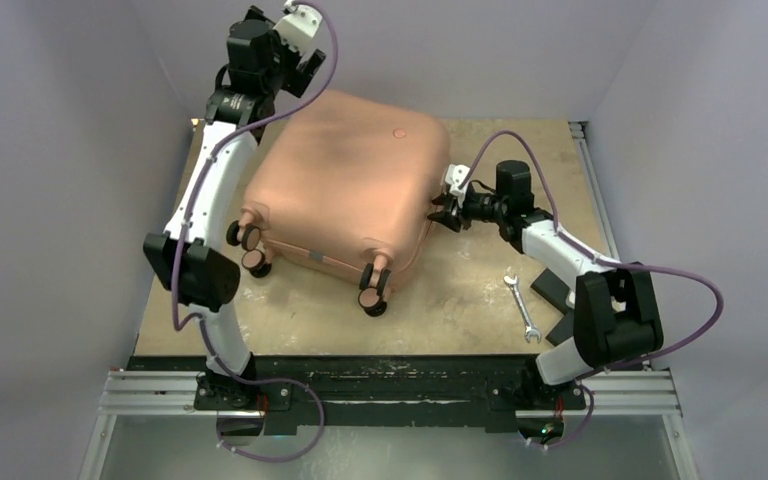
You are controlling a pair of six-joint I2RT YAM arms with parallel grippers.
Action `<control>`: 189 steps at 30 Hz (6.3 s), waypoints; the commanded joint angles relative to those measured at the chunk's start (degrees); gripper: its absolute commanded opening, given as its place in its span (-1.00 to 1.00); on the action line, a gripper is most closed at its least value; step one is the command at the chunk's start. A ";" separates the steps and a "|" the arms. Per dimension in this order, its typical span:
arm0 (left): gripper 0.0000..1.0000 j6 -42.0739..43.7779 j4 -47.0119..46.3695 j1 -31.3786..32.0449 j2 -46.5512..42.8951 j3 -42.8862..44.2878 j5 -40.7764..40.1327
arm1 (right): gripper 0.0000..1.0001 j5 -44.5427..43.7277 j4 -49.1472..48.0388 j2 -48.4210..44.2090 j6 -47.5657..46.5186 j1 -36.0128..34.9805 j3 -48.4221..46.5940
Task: Pack the luggage
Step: Zip the luggage at the center of the board.
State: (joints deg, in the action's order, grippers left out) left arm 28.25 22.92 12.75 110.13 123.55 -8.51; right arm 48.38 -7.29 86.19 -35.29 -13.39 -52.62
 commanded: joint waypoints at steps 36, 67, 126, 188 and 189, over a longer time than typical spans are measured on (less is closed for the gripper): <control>0.99 -16.85 3.56 -12.64 -6.29 -16.31 -11.23 | 0.10 -28.44 -13.89 32.86 34.83 13.83 -42.37; 0.96 -8.52 -2.16 8.83 34.81 10.68 -3.39 | 0.25 -27.12 -6.20 30.38 26.29 19.53 -39.90; -0.37 -3.99 5.13 1.75 -29.88 -58.29 11.21 | 0.24 -21.58 -0.12 7.25 16.31 21.93 -9.48; 0.99 -1.73 13.71 -16.23 -43.94 -57.83 21.57 | 0.08 9.49 -4.07 -21.80 -20.82 2.24 26.44; 0.99 -1.49 13.96 -16.21 -43.90 -58.65 21.87 | 0.08 6.60 -7.31 -21.25 -18.76 0.36 26.88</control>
State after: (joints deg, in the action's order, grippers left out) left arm 23.07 35.16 -3.33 67.13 67.48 9.93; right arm 58.46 -4.29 63.44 -57.49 -7.90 -26.94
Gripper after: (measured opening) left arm 0.992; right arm 0.544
